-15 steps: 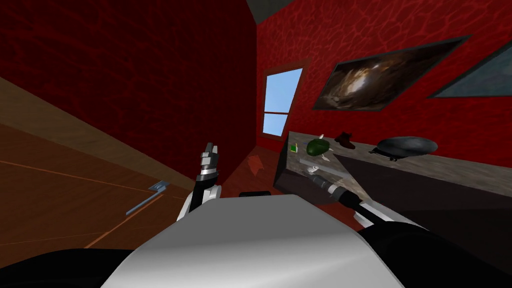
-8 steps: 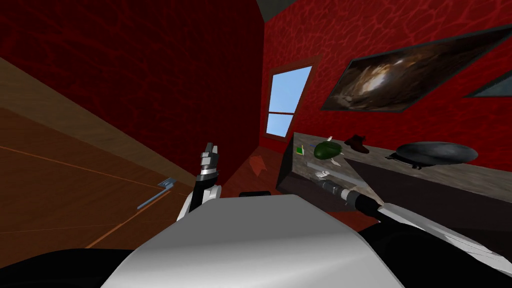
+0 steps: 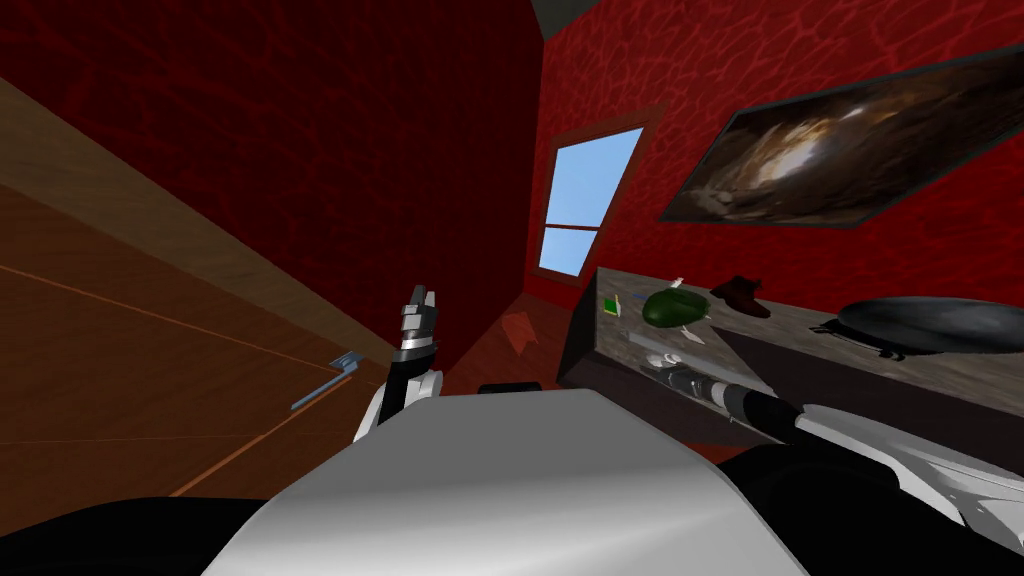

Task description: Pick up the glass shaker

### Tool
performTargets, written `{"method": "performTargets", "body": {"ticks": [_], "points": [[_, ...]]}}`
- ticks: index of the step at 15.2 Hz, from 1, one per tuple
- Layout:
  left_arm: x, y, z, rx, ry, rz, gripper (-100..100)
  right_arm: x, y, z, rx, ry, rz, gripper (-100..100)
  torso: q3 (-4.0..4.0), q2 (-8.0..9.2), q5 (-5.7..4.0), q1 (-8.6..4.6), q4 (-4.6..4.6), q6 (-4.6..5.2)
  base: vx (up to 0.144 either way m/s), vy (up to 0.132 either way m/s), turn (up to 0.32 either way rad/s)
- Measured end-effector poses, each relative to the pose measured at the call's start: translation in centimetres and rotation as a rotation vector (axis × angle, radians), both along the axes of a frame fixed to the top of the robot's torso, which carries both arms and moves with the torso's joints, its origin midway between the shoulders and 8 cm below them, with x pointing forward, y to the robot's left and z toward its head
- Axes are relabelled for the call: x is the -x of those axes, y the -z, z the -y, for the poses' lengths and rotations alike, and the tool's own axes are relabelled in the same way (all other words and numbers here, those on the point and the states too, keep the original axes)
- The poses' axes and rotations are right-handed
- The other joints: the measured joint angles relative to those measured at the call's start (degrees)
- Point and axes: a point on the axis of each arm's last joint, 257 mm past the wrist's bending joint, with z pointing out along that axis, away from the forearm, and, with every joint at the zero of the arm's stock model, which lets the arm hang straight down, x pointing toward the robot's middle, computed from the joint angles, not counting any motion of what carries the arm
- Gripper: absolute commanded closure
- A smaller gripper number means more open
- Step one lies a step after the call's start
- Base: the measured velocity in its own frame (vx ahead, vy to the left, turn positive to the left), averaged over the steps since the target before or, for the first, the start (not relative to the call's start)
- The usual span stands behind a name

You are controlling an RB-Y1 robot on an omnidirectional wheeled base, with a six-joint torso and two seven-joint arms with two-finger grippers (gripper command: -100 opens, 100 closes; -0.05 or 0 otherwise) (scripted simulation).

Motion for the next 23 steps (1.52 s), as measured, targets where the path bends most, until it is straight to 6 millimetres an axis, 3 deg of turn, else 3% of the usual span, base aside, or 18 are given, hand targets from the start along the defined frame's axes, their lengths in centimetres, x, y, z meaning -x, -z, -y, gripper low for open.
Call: {"method": "performTargets", "body": {"ticks": [10,14,17,18,23], "points": [[0.0,0.0,0.0,0.000,0.000,0.000,0,4.9,-1.2,7.8,0.253,-0.086,-0.213,-100,0.02,-0.01,0.08,-0.26,0.04,0.01,0.031,0.008,0.068],[0.0,0.0,0.0,0.000,0.000,0.000,0,5.9,-2.0,9.5,0.311,-0.107,-0.260,-100,0.07,0.09,0.06,-0.26,0.07,0.04,0.016,-0.011,0.048],[0.0,0.0,0.0,0.000,0.000,0.000,0,7.2,-0.7,9.4,0.306,-0.089,-0.265,-100,0.01,-0.03,0.03,-0.35,0.04,0.02,0.046,-0.025,0.095],[0.0,0.0,0.0,0.000,0.000,0.000,0,7.2,-0.7,9.4,0.308,-0.087,-0.266,100,0.02,-0.01,0.04,-0.33,0.04,0.03,0.011,-0.008,0.003],[0.0,0.0,0.0,0.000,0.000,0.000,0,7.2,-0.7,9.4,0.308,-0.087,-0.265,100,0.11,0.14,0.07,-0.23,0.08,0.05,-0.004,0.002,-0.033]]}}
